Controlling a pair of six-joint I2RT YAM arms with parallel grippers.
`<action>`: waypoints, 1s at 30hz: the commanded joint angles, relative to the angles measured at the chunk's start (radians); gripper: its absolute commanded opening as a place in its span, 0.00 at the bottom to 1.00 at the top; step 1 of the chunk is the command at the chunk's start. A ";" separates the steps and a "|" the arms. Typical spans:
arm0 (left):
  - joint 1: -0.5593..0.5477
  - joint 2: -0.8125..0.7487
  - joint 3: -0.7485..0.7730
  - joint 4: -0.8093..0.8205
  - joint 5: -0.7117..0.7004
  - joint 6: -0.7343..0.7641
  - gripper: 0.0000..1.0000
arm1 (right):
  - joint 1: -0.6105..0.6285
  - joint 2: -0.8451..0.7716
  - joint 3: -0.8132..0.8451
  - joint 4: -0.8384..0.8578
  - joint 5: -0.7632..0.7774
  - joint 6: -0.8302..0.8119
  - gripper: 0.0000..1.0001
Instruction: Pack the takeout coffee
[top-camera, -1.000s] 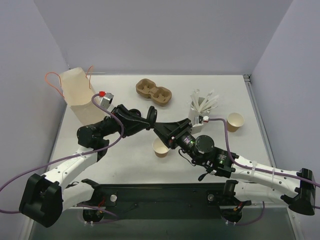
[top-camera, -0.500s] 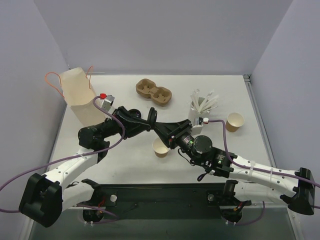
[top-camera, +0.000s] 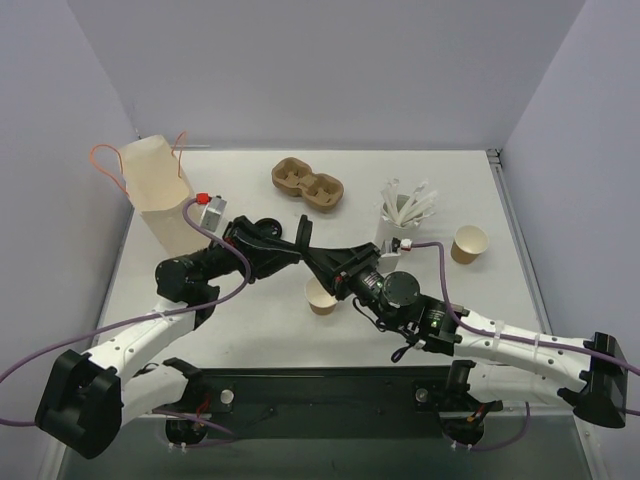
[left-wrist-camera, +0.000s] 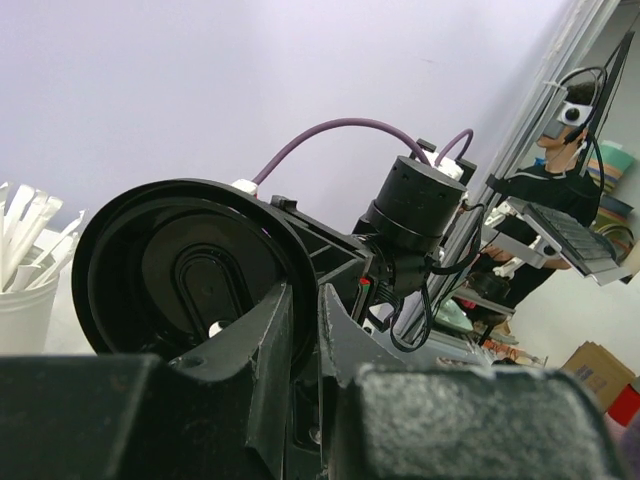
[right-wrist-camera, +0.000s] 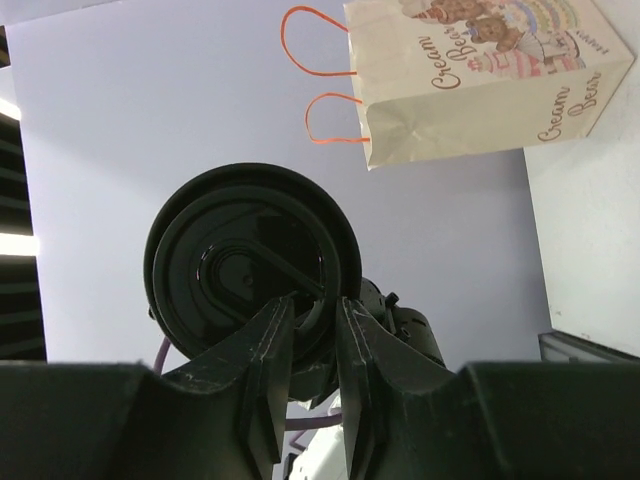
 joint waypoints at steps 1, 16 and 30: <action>-0.023 -0.027 -0.015 0.356 0.033 0.062 0.09 | 0.004 0.007 -0.015 0.127 -0.034 0.040 0.22; -0.023 -0.064 -0.051 0.280 0.047 0.111 0.51 | -0.020 -0.111 -0.070 0.092 0.043 -0.058 0.00; -0.021 -0.331 0.095 -0.987 -0.206 0.554 0.77 | -0.157 -0.235 0.301 -0.850 0.143 -0.743 0.00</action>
